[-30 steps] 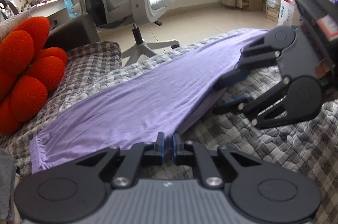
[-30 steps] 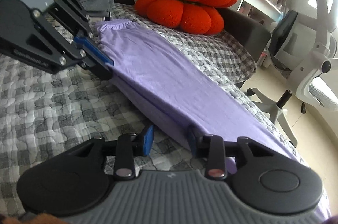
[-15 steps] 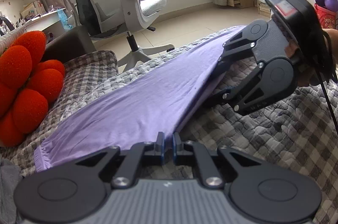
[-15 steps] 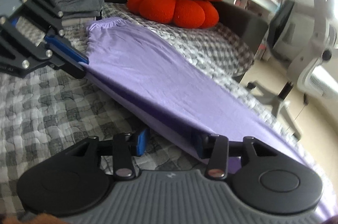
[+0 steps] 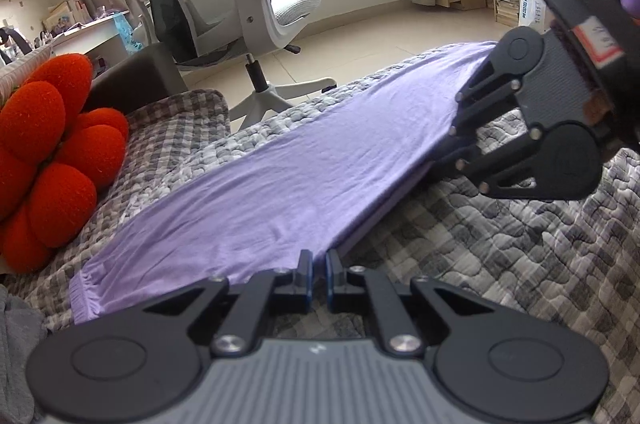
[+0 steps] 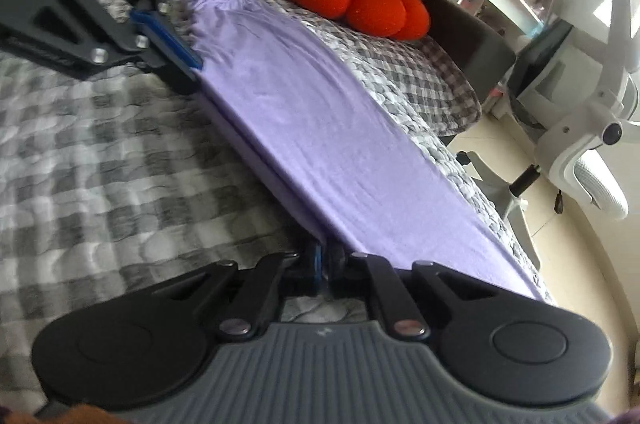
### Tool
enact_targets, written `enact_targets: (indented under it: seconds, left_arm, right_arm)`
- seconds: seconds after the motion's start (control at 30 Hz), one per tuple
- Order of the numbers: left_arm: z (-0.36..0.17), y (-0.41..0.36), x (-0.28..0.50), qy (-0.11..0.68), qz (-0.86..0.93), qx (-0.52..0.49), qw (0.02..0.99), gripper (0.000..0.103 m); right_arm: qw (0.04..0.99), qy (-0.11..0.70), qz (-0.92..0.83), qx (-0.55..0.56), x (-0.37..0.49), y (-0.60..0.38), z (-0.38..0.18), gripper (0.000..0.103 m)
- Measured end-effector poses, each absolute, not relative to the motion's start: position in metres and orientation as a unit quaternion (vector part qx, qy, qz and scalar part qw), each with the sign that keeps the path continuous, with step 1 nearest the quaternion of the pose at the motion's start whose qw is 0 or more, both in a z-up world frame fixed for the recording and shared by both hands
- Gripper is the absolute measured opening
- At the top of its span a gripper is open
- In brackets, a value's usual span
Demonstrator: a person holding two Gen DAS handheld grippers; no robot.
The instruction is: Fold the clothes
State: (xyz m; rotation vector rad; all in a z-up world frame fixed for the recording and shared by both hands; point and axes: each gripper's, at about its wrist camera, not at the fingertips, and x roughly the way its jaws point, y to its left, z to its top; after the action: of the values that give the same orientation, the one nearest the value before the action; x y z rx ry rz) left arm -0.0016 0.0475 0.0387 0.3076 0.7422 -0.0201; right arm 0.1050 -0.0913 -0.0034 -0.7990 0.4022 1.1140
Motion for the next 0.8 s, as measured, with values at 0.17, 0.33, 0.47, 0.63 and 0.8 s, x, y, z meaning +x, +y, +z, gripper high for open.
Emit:
enact_targets:
  seconds: [0.17,0.33,0.47,0.63,0.8]
  left_arm:
    - [0.038,0.048,-0.003,0.362,-0.009,0.154,0.919,0.006]
    - [0.039,0.048,-0.004,0.361,-0.01,0.156,0.919,0.006]
    - [0.039,0.048,-0.003,0.361,-0.009,0.156,0.919,0.005]
    - [0.041,0.048,-0.003,0.359,-0.011,0.155,0.92,0.005]
    - [0.039,0.048,-0.004,0.362,-0.011,0.159,0.919,0.005]
  right_arm:
    - [0.768,0.172,0.5,-0.363,0.113,-0.094,-0.005,0.027]
    - [0.771,0.201,0.505,-0.333,0.129,-0.101,-0.001,0.016]
    - [0.759,0.199,0.495,-0.374,0.117,-0.104,0.001,0.002]
    - [0.766,0.191,0.494,-0.365,0.12,-0.106,-0.004,0.005]
    - [0.784,0.176,0.485,-0.345,0.129,-0.101,-0.006,0.041]
